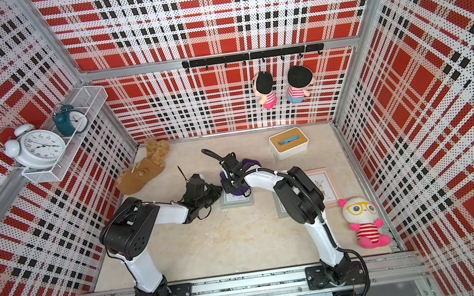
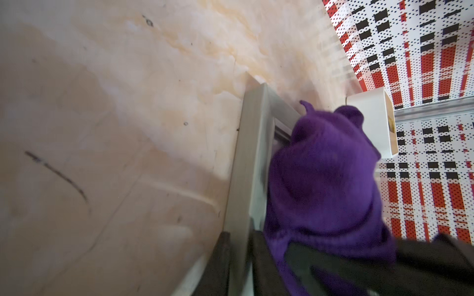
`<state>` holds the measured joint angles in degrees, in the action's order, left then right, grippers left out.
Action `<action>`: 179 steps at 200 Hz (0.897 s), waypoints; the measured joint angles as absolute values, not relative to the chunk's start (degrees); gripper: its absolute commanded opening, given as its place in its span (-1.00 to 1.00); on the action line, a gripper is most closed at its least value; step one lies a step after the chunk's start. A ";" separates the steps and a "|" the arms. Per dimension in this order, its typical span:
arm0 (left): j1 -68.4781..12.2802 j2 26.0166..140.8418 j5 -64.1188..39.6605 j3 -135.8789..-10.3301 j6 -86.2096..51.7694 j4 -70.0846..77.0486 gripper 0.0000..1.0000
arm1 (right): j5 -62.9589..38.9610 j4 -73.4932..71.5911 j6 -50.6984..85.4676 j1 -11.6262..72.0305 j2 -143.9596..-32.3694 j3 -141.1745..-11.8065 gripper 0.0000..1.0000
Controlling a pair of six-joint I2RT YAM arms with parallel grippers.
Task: Wipe the picture frame with a cloth
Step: Wipe the dirt from the picture frame.
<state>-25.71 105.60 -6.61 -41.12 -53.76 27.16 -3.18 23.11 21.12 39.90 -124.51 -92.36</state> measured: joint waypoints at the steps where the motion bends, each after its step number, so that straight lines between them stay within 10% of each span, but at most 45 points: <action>1: -25.71 105.60 -6.61 -41.12 -53.76 27.18 -0.64 | -3.14 23.20 21.15 39.83 -124.75 -92.71 -1.00; 102: -25.89 105.60 -6.85 -41.12 -54.22 27.51 -0.69 | -5.30 13.74 23.33 44.88 -109.27 -68.23 -1.00; 179: -25.93 105.80 -7.53 -41.12 -53.98 27.88 -0.70 | -0.80 24.10 21.02 42.96 -118.65 -84.03 -1.00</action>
